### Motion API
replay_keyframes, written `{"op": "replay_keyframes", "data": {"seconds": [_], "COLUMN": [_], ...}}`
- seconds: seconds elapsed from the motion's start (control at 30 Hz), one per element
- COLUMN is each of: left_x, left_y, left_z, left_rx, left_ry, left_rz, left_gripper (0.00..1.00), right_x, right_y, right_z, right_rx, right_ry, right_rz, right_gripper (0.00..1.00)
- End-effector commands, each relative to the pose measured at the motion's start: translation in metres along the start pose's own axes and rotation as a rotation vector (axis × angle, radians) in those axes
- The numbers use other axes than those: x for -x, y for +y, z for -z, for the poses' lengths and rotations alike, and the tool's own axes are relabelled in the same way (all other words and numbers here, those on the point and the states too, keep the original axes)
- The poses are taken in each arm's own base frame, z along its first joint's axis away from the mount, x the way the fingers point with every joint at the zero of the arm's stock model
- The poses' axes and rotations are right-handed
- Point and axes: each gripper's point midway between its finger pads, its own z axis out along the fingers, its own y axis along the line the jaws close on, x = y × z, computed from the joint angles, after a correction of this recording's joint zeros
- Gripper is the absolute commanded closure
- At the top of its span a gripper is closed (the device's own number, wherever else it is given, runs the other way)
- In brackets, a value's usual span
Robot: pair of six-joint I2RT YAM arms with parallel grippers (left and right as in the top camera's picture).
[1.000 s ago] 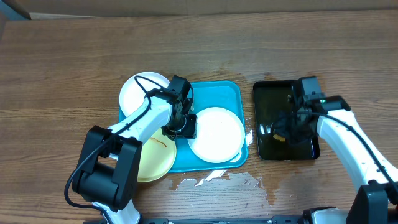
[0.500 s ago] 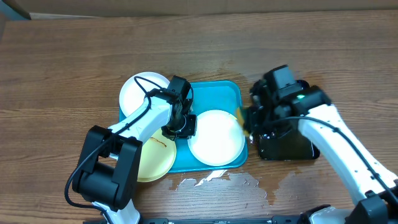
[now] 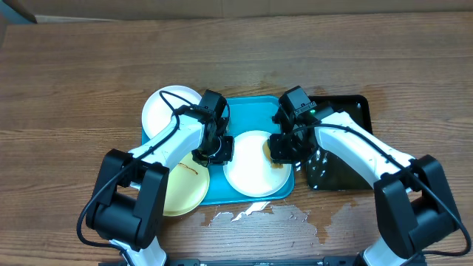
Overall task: Clean dirty plates on tray and stack at the side
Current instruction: 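Scrub the white plate again with the sponge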
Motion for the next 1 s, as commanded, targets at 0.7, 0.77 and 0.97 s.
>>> {"op": "replay_keyframes", "data": {"seconds": [0.7,0.77,0.97], "left_x": [-0.004,-0.005,-0.006], "left_y": [0.002,0.002,0.003], "left_z": [-0.006,-0.006,-0.006], "left_rx": [0.006,0.006,0.008], "left_ry": [0.023,0.023,0.031], "left_rz": [0.016,0.018,0.025], "left_gripper": [0.96,0.96,0.96], "right_x": [0.046,0.046,0.048], "right_y": [0.047,0.052,0.048], "right_z": [0.021,0.030,0.073], "right_rx": [0.197,0.220,0.203], "right_ry": [-0.165,-0.160,-0.151], "right_rz": [0.092,0.103,0.078], "right_gripper": [0.96,0.96,0.96]}}
